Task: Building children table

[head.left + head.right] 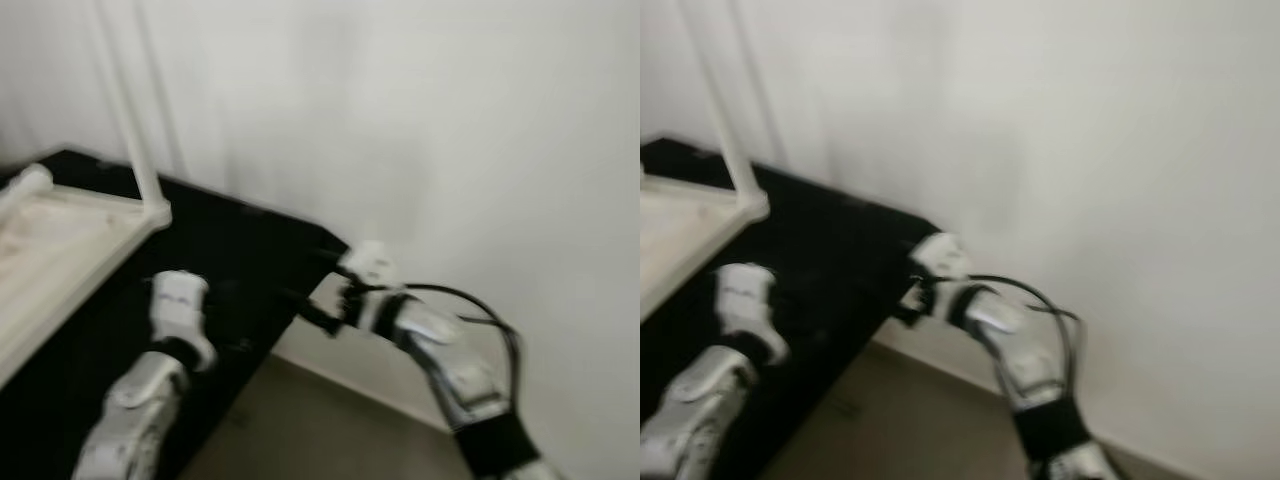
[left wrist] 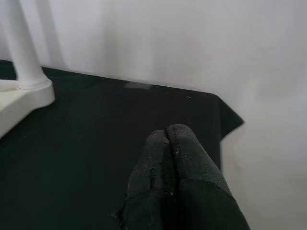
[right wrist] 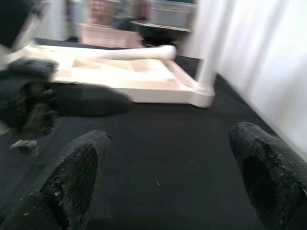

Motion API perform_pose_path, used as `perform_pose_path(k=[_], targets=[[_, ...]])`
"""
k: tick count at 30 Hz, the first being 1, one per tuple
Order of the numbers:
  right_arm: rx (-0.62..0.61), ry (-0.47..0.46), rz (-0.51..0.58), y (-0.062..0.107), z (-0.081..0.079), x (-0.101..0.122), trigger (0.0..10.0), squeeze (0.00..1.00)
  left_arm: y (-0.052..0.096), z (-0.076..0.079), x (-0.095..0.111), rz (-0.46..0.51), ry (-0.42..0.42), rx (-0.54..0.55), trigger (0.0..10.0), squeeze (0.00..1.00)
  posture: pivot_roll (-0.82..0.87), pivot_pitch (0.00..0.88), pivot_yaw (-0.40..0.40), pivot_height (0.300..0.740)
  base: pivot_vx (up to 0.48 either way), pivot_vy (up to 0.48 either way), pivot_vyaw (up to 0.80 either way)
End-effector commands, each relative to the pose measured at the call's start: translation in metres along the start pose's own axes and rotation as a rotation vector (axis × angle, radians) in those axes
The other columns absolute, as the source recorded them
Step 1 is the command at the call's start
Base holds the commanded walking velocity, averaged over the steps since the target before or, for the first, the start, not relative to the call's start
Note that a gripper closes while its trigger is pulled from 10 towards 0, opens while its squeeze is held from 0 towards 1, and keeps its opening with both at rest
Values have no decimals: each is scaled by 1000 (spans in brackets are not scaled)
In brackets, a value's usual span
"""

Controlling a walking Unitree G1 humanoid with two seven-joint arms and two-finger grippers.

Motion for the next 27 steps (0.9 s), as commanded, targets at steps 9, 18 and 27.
perform_pose_path(k=[9,18,27], targets=[[98,64,10,8,0,12,10000,0,-1,7,-4,-21,-7,-17,10000,0,-68,0,-28,740,148,0,800],[143,97,7,7,-1,15,10000,0,-1,8,-4,-27,-13,-20,10000,0,-66,0,-25,740,0,0,800],[173,139,-23,4,-3,13,10000,0,-1,7,-5,-32,-9,-16,10000,0,-63,0,-27,740,0,0,800]])
Point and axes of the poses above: a point about 5 cm out from each wrist's last joint towards the gripper, its own y axis pointing back from the gripper into the wrist, its own x axis along the axis of the wrist's last joint, z = x × y, the point moved 5 cm from there along -y, pointing out of the wrist towards the gripper, and after that the axes turned 2 degrees about -y, right-handed, at the moved point
